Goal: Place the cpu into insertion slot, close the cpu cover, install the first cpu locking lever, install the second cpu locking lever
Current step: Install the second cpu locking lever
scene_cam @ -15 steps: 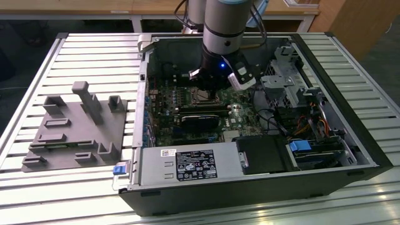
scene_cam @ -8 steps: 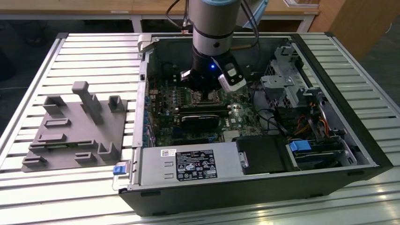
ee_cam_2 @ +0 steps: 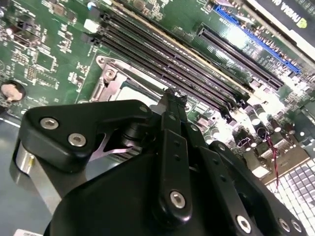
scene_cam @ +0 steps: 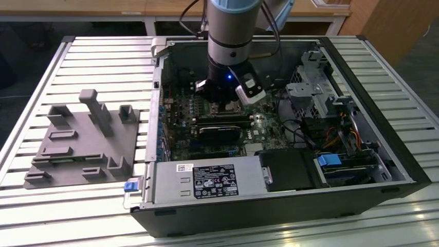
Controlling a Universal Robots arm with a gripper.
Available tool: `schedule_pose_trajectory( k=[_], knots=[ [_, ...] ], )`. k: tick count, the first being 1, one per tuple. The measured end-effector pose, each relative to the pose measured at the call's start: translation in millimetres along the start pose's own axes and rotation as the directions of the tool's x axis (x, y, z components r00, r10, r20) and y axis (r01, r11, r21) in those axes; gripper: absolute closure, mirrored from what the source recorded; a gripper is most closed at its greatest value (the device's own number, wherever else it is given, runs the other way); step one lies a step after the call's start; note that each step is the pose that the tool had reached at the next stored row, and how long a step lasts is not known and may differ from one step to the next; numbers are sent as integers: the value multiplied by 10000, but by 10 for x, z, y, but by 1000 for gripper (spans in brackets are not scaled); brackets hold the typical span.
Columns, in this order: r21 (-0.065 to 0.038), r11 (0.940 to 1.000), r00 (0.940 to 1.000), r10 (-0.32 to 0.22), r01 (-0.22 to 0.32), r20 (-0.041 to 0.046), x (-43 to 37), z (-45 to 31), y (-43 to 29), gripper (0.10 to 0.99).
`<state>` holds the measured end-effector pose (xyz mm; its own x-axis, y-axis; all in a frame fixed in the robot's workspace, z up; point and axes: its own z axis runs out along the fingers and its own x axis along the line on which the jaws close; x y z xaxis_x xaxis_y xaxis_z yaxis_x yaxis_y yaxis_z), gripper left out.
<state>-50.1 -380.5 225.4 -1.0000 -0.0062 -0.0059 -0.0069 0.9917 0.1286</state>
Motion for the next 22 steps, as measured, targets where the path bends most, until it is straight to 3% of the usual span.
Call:
schedule_pose_trajectory(
  k=[7,9,11,18,22],
  knots=[
    [-88,10000,10000,2,-2,-1,33,83,-27,969],
    [-245,9997,10000,2,-2,1,35,92,-37,969],
    [-328,9995,10000,3,-3,2,41,92,-58,969],
    [-415,9991,10000,4,-4,2,113,86,-113,969],
    [-440,9990,10000,5,-5,2,139,134,-120,969]
  ],
)
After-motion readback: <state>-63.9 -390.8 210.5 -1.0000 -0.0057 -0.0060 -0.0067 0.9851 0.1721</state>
